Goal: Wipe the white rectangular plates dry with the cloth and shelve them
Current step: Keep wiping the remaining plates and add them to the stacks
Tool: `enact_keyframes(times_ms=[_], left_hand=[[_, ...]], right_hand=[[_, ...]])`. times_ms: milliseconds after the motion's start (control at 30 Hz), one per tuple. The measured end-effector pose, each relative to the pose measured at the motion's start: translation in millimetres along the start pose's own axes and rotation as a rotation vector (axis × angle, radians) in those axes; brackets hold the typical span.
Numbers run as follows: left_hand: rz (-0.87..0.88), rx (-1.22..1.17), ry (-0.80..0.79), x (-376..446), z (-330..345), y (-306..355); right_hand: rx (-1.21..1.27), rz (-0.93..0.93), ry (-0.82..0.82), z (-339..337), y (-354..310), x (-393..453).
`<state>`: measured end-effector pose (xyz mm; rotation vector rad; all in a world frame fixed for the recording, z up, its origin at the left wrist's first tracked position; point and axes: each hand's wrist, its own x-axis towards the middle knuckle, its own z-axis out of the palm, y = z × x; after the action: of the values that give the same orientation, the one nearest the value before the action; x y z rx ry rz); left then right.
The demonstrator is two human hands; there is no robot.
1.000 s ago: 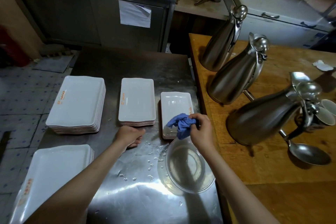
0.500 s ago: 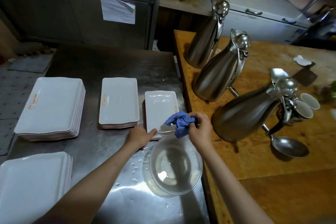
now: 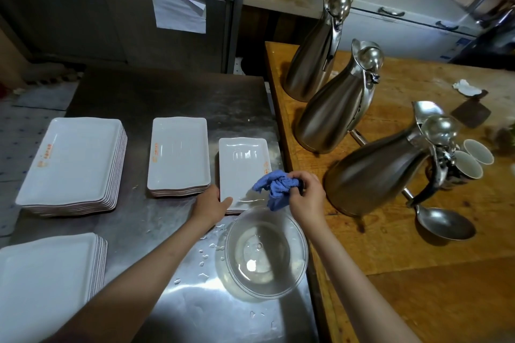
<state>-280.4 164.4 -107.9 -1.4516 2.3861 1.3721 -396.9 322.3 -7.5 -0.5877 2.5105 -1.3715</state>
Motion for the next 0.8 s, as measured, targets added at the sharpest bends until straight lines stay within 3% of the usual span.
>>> enact_keyframes(times_ms=[367, 800], left_hand=[[0.014, -0.272, -0.200, -1, -4, -14], [0.007, -0.404, -0.051, -10, 2, -1]], right_hand=[[-0.035, 0.002, 0.016, -7, 6, 0], [-0.051, 0.022, 0.031, -17, 10, -4]])
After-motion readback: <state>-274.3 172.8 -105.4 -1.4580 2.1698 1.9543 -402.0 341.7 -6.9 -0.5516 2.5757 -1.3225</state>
